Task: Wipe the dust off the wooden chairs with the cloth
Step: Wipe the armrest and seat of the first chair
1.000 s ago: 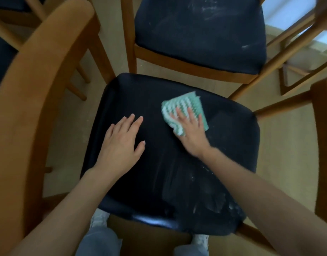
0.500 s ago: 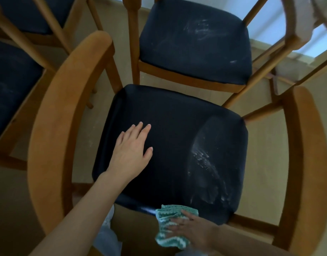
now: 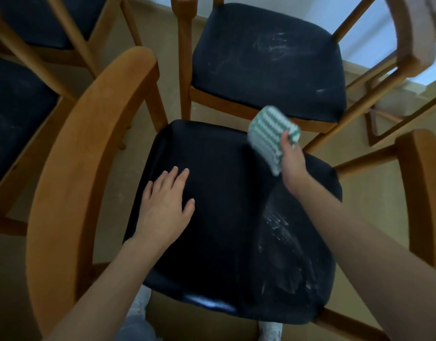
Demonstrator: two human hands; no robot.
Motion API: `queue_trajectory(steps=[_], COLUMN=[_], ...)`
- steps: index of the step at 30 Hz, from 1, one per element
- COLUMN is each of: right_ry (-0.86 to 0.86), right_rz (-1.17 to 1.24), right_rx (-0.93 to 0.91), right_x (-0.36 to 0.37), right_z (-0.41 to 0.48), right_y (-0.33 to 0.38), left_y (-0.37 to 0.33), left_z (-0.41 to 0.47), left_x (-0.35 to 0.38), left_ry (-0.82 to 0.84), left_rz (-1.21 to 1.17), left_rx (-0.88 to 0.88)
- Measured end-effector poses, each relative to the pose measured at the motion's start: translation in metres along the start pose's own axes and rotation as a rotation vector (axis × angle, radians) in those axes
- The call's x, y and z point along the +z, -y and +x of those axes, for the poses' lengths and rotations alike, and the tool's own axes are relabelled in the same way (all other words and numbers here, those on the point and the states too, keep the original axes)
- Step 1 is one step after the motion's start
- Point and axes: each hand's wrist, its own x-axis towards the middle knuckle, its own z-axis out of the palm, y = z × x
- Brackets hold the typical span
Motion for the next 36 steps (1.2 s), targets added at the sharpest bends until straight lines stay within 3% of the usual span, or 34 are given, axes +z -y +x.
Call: queue_trajectory(steps=[2, 5, 8, 10, 14, 21, 32, 36], right_ry=[-0.081, -0.094, 0.087, 0.149, 0.175, 0.544, 1.07, 1.308], right_rz=[-0.095, -0.42, -1.012, -1.268, -1.304, -1.332, -1.459, -1.687], right_rx=[-0.152, -0.249, -0.211, -0.202, -0.336, -0.579, -0.386, -0.39], right_x=[0.018, 0.04, 0.061, 0.073, 0.074, 0.062, -0.011, -0.041], right_z=[0.034, 0.078, 0.097, 0.096, 0.083, -0.014, -0.169, -0.195], right_y=[0.012, -0.002, -0.035, -0.052, -0.061, -0.12, -0.156, -0.154], left_y=[0.007, 0.018, 0.023, 0.023, 0.023, 0.02, 0.021, 0.008], left_z=[0.006, 0.013, 0.017, 0.019, 0.017, 0.014, -0.031, -0.046], left_x=[-0.001, 0.001, 0.002, 0.003, 0.004, -0.001, 0.003, 0.011], left_ry=[-0.023, -0.038, -0.036, -0.035, -0.03, -0.006, 0.112, 0.148], left_rz=[-0.029, -0.046, -0.032, -0.035, -0.037, -0.032, 0.062, 0.072], left_rx=[-0.072, -0.14, -0.154, -0.147, -0.131, -0.092, -0.024, 0.014])
